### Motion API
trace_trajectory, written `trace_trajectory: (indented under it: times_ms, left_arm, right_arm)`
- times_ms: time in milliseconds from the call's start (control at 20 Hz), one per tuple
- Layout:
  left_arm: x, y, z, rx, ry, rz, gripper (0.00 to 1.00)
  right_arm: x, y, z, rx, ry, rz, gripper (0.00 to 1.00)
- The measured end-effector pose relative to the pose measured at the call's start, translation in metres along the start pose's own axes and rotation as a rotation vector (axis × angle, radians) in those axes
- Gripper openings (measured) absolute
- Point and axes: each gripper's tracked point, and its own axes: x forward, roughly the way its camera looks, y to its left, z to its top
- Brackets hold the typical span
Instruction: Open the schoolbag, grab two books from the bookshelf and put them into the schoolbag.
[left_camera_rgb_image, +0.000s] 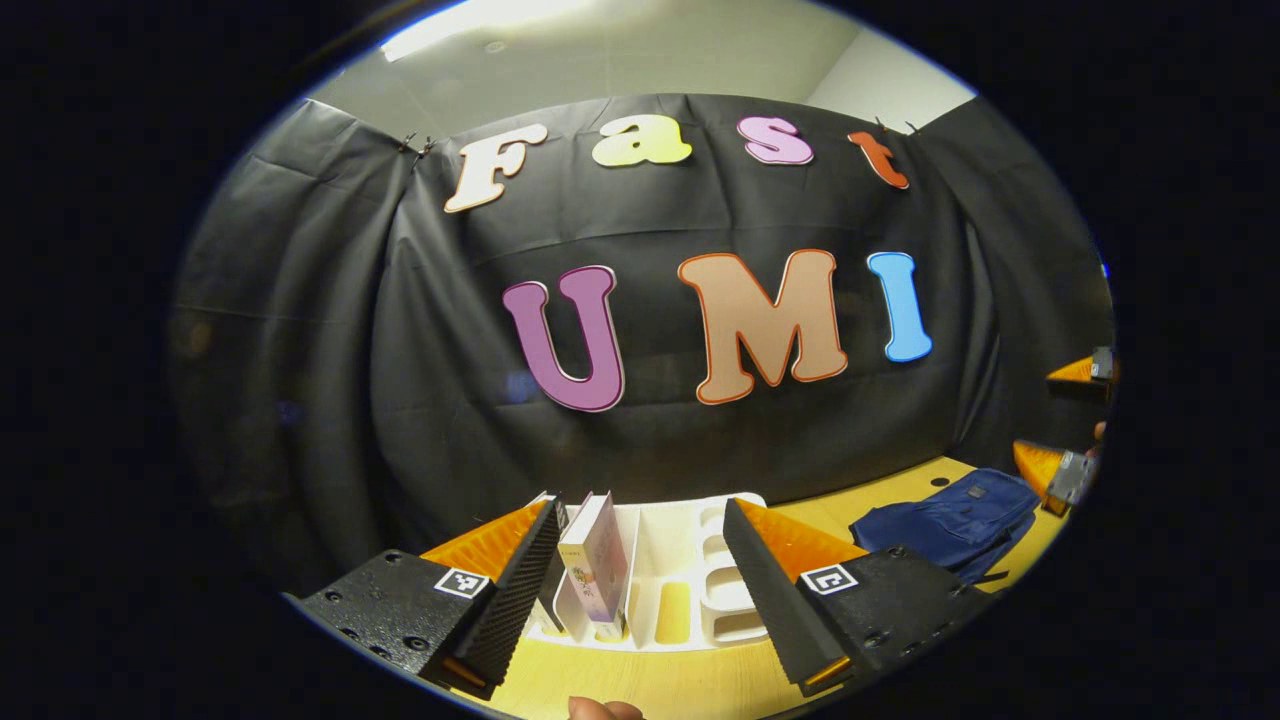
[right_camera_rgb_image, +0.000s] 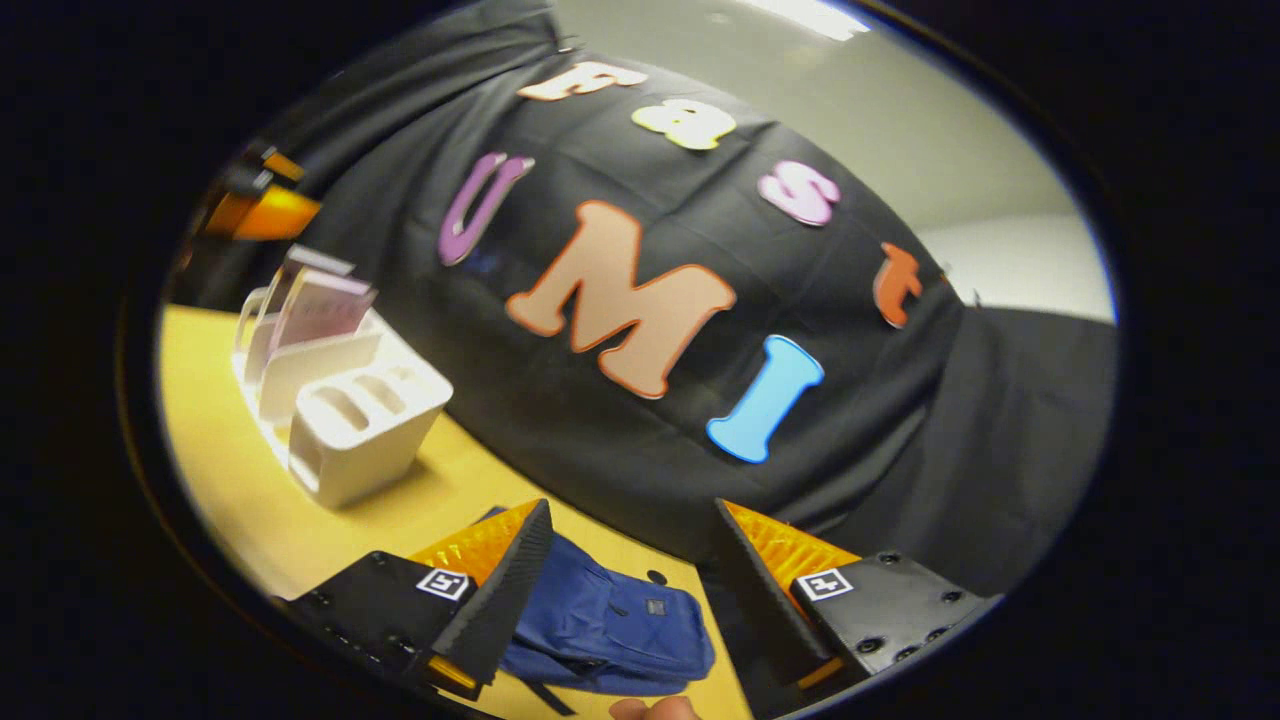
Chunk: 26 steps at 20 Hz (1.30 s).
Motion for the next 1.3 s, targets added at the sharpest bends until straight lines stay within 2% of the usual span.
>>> trace_trajectory:
  times_ms: [50,100,150,250,300,400,550,650,700,750,800,950,1000,1050,1100,1300]
  left_arm:
    - [-0.001,0.004,0.000,-0.005,0.001,0.012,0.96]
    - [-0.001,0.008,-0.001,-0.009,0.005,0.022,1.00]
    - [-0.002,0.012,-0.001,-0.014,0.006,0.031,0.96]
    - [-0.004,0.022,-0.002,-0.020,0.010,0.056,0.96]
    - [-0.005,0.027,-0.004,-0.023,0.015,0.068,1.00]
    - [-0.008,0.035,-0.006,-0.034,0.023,0.092,0.96]
    - [-0.011,0.045,-0.008,-0.045,0.030,0.119,0.96]
    - [-0.015,0.051,-0.008,-0.048,0.035,0.132,0.96]
    - [-0.017,0.052,-0.011,-0.048,0.038,0.136,1.00]
    - [-0.019,0.054,-0.011,-0.046,0.038,0.140,1.00]
    - [-0.020,0.057,-0.010,-0.042,0.037,0.145,0.96]
    - [-0.025,0.064,-0.009,-0.029,0.039,0.164,0.96]
    - [-0.027,0.068,-0.009,-0.027,0.037,0.172,0.96]
    - [-0.029,0.071,-0.009,-0.025,0.038,0.181,0.96]
    - [-0.030,0.073,-0.010,-0.026,0.040,0.188,0.93]
    - [-0.033,0.080,-0.012,-0.032,0.048,0.206,1.00]
  right_arm:
    - [0.002,0.014,-0.011,-0.087,0.007,0.046,0.89]
    - [0.003,0.026,-0.020,-0.165,0.008,0.080,0.87]
    - [0.006,0.038,-0.029,-0.230,0.003,0.110,0.87]
    - [0.012,0.058,-0.048,-0.352,0.012,0.166,0.87]
    - [0.016,0.067,-0.059,-0.405,0.022,0.196,0.87]
    - [0.021,0.085,-0.082,-0.477,0.046,0.257,0.87]
    - [0.034,0.105,-0.113,-0.542,0.084,0.319,0.87]
    - [0.043,0.114,-0.132,-0.578,0.121,0.340,0.97]
    - [0.052,0.120,-0.142,-0.600,0.136,0.348,0.97]
    - [0.055,0.124,-0.151,-0.636,0.152,0.363,0.87]
    - [0.059,0.129,-0.158,-0.664,0.154,0.375,0.97]
    - [0.067,0.145,-0.177,-0.704,0.174,0.418,0.97]
    - [0.070,0.150,-0.181,-0.714,0.176,0.423,0.87]
    - [0.072,0.151,-0.184,-0.728,0.185,0.424,0.97]
    - [0.075,0.152,-0.182,-0.731,0.178,0.421,0.97]
    - [0.089,0.158,-0.185,-0.766,0.165,0.416,0.97]
